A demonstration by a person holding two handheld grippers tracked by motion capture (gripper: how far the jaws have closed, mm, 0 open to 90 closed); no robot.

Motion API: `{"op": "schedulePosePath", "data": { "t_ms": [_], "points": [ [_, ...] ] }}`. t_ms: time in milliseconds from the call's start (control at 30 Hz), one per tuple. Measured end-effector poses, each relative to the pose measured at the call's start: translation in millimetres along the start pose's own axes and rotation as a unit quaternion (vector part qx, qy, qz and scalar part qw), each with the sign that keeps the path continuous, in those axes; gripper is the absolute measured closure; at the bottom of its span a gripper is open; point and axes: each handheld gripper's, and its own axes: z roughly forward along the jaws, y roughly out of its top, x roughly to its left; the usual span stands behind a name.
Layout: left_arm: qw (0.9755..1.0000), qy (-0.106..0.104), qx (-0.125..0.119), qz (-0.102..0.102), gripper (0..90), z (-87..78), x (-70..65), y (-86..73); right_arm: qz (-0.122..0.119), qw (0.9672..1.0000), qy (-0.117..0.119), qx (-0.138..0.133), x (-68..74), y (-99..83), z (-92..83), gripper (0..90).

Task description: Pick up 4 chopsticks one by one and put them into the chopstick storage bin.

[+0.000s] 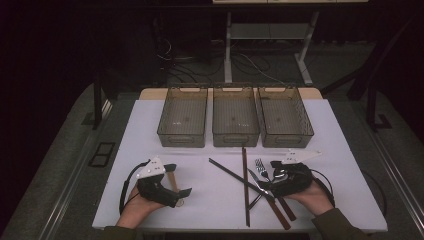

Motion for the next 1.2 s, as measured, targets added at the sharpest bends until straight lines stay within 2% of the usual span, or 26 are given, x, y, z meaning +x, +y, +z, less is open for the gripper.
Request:
{"op": "schedulePosePath", "data": {
  "t_ms": [100, 200, 433, 500, 667, 833, 1100, 1200],
  "points": [
    [1.0, 0.001, 0.001, 0.001, 0.0, -0.6, -0.5, -1.3, -0.001, 1.0, 0.003, 0.004, 1.3, 1.6, 2.5, 15.1],
    [1.0, 0.005, -0.001, 0.0, 0.0, -2.4, 0.4, -2.1, -0.008, 0.9999, 0.01, 0.009, 1.8, 2.9, 6.0, 20.7],
    [1.0, 0.001, -0.002, -0.003, 0.0, -1.4, 0.7, -2.1, -0.009, 0.9996, 0.022, 0.017, 1.8, 4.7, 13.5, 30.8],
    [1.0, 0.001, -0.005, -0.005, 0.0, -0.3, 1.4, -1.7, -0.01, 0.9993, 0.029, 0.022, 2.2, 4.9, 16.8, 37.1],
    [1.0, -0.001, -0.003, 0.001, 0.0, 0.3, 1.1, -0.2, -0.022, 0.9982, 0.039, 0.039, 5.2, 5.2, 21.8, 45.8],
    [1.0, -0.001, -0.001, 0.008, 0.0, 0.5, -0.4, 1.0, -0.036, 0.997, 0.034, 0.059, 9.4, 6.5, 27.6, 54.1],
    [0.9999, -0.006, -0.001, 0.01, 0.0, 1.8, 0.0, 1.0, -0.041, 0.9959, 0.036, 0.072, 12.8, 5.4, 30.4, 72.8],
    [1.0, -0.004, -0.001, 0.008, 0.0, 1.0, -0.7, 0.5, -0.043, 0.9957, 0.037, 0.073, 13.2, 5.4, 29.7, 76.7]
  ]
}}
